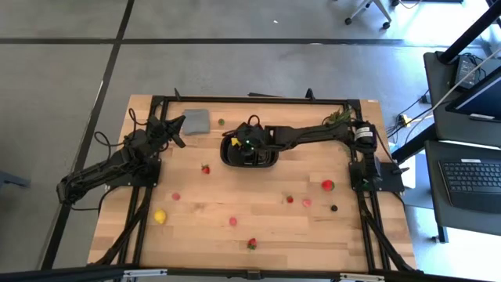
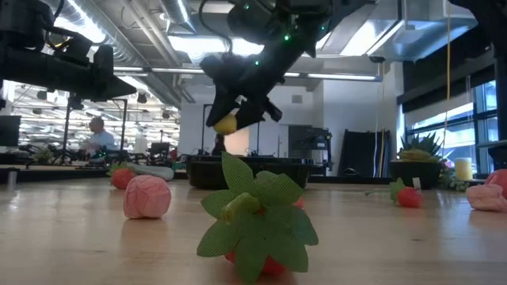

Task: Pick and placing Produce into tupperware
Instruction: Put the right yellow lemon into the black container

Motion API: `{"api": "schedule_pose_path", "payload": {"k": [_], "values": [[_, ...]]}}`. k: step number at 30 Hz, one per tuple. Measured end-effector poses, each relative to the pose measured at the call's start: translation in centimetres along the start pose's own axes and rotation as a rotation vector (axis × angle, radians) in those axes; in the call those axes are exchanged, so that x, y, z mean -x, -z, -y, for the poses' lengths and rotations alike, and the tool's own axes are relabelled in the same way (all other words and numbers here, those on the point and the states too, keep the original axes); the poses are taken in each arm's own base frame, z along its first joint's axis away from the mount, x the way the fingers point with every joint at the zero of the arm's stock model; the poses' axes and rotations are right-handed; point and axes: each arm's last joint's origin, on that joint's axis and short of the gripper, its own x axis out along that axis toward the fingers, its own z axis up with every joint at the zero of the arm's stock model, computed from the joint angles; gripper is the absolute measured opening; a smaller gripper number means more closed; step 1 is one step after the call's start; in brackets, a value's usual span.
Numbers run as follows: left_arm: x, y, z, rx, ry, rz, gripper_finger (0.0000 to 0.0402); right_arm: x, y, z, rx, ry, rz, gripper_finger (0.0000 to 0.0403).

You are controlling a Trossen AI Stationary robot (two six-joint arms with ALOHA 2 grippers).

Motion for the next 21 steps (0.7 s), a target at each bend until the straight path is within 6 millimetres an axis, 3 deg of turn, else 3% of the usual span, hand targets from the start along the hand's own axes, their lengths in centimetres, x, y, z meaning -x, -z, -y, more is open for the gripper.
{"api": "schedule_pose_path", "payload": {"k": [16, 18, 21], "values": [[0.0, 0.0, 0.0, 0.0, 0.0, 0.0, 0.0, -3.7, 2.9, 0.6, -0.004, 0.031, -0.117, 0.0205], [0.0, 0.0, 0.0, 0.0, 0.0, 0.0, 0.0, -3.7, 2.8, 0.6, -0.012, 0.029, -0.114, 0.0219], [0.0, 0.0, 0.0, 0.0, 0.0, 0.0, 0.0, -3.7, 2.8, 0.5, -0.033, 0.006, -0.127, 0.0269]]}}
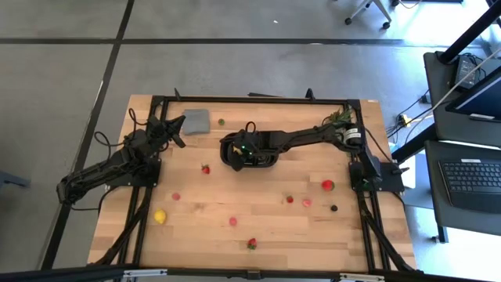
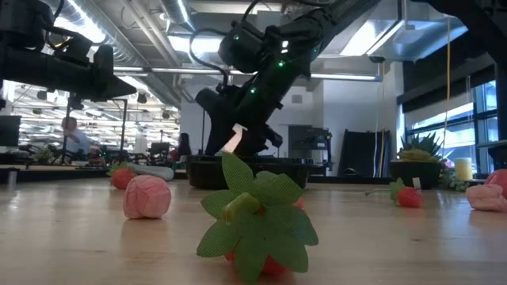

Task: Pick and placing Produce into tupperware
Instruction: Put the right yellow lemon into the black container, then put the right red strawberry into the black container

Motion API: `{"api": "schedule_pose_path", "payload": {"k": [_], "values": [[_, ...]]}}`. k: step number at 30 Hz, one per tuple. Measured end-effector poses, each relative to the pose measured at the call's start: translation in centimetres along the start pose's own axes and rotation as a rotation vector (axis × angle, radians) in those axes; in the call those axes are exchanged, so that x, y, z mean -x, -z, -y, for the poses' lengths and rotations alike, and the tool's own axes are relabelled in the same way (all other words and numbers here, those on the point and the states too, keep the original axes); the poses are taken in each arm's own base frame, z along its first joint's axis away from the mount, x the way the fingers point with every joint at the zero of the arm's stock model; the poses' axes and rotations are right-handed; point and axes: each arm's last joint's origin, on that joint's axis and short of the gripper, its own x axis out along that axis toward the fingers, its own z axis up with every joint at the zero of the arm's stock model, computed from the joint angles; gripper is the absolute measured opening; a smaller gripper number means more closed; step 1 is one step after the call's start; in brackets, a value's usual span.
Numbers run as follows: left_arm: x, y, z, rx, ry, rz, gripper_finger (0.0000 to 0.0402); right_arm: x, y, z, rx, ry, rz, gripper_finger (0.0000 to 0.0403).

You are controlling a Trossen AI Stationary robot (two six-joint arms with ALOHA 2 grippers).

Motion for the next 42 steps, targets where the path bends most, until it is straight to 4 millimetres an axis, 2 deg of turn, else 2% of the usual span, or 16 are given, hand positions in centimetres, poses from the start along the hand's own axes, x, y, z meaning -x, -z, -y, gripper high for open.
{"api": "schedule_pose_path", "payload": {"k": [5, 10, 13, 19, 26, 28, 31, 35, 38, 42], "values": [[0.0, 0.0, 0.0, 0.0, 0.0, 0.0, 0.0, 0.1, -0.1, -0.1, -0.028, -0.018, -0.004, 0.0326], [0.0, 0.0, 0.0, 0.0, 0.0, 0.0, 0.0, 0.1, -0.1, -0.1, -0.053, -0.02, -0.006, 0.0343], [0.0, 0.0, 0.0, 0.0, 0.0, 0.0, 0.0, 0.6, -0.3, -0.3, -0.033, -0.088, -0.037, 0.0344], [0.0, 0.0, 0.0, 0.0, -0.001, 0.0, 0.0, 4.4, -1.4, -1.2, 0.055, -0.319, -0.13, 0.0345], [0.0, 0.0, 0.0, 0.0, -0.001, -0.001, 0.0, 11.4, -2.0, -1.9, 0.076, -0.352, -0.158, 0.0346], [0.0, 0.0, 0.0, 0.0, -0.001, -0.001, 0.0, 13.4, -1.3, -2.4, 0.079, -0.35, -0.204, 0.0346], [0.0, 0.0, 0.0, 0.0, -0.001, -0.001, 0.0, 15.8, 0.5, -2.8, -0.015, -0.279, -0.336, 0.0346], [0.0, 0.0, 0.0, 0.0, -0.001, -0.001, 0.0, 17.3, 3.5, -3.3, -0.194, -0.066, -0.502, 0.0346], [0.0, 0.0, 0.0, -0.001, -0.001, -0.001, 0.0, 17.4, 5.8, -4.5, -0.214, 0.011, -0.567, 0.0346], [0.0, 0.0, 0.0, 0.0, 0.0, 0.0, 0.0, 16.0, 8.6, -5.8, -0.223, 0.085, -0.589, 0.0345]]}}
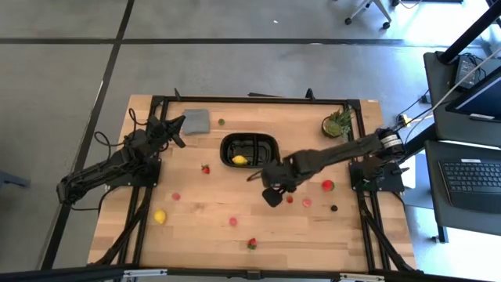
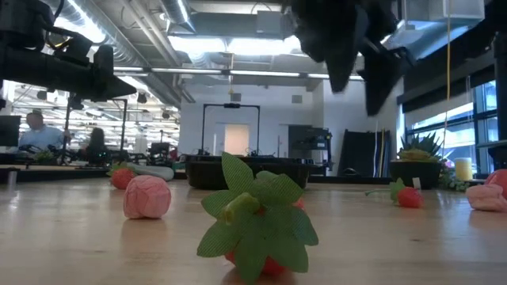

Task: Pick and placing Produce into tupperware
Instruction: Put the right red strawberry into the black container

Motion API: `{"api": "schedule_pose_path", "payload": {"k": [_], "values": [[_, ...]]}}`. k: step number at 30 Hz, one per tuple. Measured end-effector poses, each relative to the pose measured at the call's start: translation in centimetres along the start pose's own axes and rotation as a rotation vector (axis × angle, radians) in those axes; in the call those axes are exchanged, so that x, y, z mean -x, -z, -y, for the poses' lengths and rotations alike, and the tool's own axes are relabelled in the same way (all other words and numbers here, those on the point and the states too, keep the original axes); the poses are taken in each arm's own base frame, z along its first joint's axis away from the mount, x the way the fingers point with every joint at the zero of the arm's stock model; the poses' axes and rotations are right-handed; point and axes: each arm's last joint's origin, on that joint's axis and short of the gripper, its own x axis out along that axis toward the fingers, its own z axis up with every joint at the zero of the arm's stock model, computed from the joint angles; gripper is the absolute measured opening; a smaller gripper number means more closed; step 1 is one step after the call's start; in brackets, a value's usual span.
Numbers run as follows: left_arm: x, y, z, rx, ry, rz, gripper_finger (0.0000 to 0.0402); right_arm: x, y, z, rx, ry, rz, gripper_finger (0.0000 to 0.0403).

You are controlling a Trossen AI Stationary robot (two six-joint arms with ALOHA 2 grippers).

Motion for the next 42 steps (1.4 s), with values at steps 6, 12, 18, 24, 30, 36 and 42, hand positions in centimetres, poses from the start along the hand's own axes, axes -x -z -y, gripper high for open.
{"api": "schedule_pose_path", "payload": {"k": [6, 12, 18, 24, 30, 36, 42], "values": [[0.0, 0.0, 0.0, 0.0, 0.0, 0.0, 0.0, -4.4, 1.8, 1.1, -0.077, 0.174, -0.048, 0.032], [0.0, 0.0, 0.0, 0.0, 0.0, 0.0, 0.0, -7.4, 2.4, 1.6, -0.062, 0.152, -0.072, 0.0301], [0.0, 0.0, 0.0, 0.0, 0.0, 0.0, 0.0, -8.7, 2.9, 2.9, -0.094, 0.188, -0.086, 0.0281], [0.0, 0.0, 0.0, 0.0, 0.0, 0.0, 0.0, -9.8, 2.8, 3.0, -0.087, 0.122, -0.062, 0.0259], [0.0, 0.0, 0.0, 0.0, 0.0, 0.0, 0.0, -9.8, 2.9, 3.2, -0.085, 0.132, -0.06, 0.0234], [0.0, 0.0, 0.0, 0.0, 0.0, 0.0, 0.0, -9.8, 3.0, 3.5, -0.081, 0.165, -0.064, 0.0187], [0.0, 0.0, 0.0, 0.0, 0.0, 0.0, 0.0, -9.8, 3.0, 3.5, -0.079, 0.166, -0.063, 0.0124]]}}
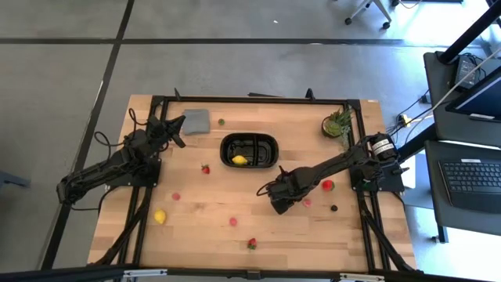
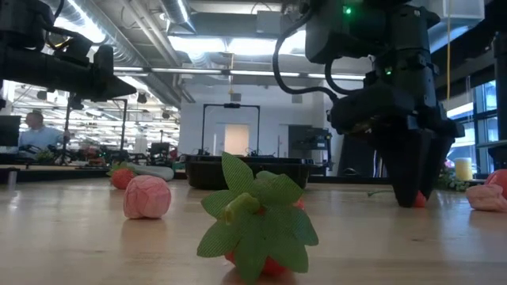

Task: Pick and placing Produce into tupperware
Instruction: Put the right red strawberry into the black container

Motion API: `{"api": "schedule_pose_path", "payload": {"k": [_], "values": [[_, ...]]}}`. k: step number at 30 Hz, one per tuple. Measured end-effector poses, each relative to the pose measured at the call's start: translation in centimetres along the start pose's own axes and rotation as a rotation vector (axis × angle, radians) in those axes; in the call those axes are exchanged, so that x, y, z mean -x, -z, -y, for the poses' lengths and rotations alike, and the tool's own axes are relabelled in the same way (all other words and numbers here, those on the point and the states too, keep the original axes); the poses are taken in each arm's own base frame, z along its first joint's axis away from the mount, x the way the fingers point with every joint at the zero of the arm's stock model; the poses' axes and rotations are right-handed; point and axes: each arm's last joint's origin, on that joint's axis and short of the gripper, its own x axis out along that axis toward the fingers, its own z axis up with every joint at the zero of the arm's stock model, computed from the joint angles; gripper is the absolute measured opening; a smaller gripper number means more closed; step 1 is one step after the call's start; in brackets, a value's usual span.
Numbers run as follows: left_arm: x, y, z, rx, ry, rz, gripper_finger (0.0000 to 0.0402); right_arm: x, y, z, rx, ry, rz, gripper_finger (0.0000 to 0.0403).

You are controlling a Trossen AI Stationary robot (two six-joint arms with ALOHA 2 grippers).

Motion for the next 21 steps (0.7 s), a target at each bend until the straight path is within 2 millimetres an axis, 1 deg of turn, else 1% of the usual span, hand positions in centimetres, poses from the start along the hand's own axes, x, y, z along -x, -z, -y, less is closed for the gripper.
{"api": "schedule_pose_path", "payload": {"k": [2, 7, 10, 13, 16, 19, 21], "values": [[0.0, 0.0, 0.0, 0.0, 0.0, 0.0, 0.0, 0.0, 0.0, 0.0, 0.0, 0.0, 0.0, 0.0112], [0.0, 0.0, 0.0, 0.0, 0.0, 0.0, 0.0, 0.3, -0.1, -0.3, 0.03, -0.006, 0.003, 0.0112], [0.0, 0.0, 0.0, 0.0, 0.0, 0.0, 0.0, 1.8, -0.9, -1.7, 0.074, -0.062, 0.055, 0.0109], [0.0, 0.0, 0.0, 0.0, 0.0, 0.0, 0.0, 4.0, -2.7, -2.7, 0.104, -0.112, 0.149, 0.0108], [0.0, 0.0, 0.0, 0.0, 0.0, 0.0, 0.0, 6.4, -5.4, -3.1, 0.122, -0.139, 0.285, 0.0108], [0.0, 0.0, 0.0, 0.0, 0.0, 0.0, 0.0, 8.3, -8.1, -2.6, 0.127, -0.118, 0.404, 0.0101], [0.0, 0.0, 0.0, 0.0, 0.0, 0.0, 0.0, 9.3, -9.9, -2.0, 0.103, -0.115, 0.455, 0.0093]]}}
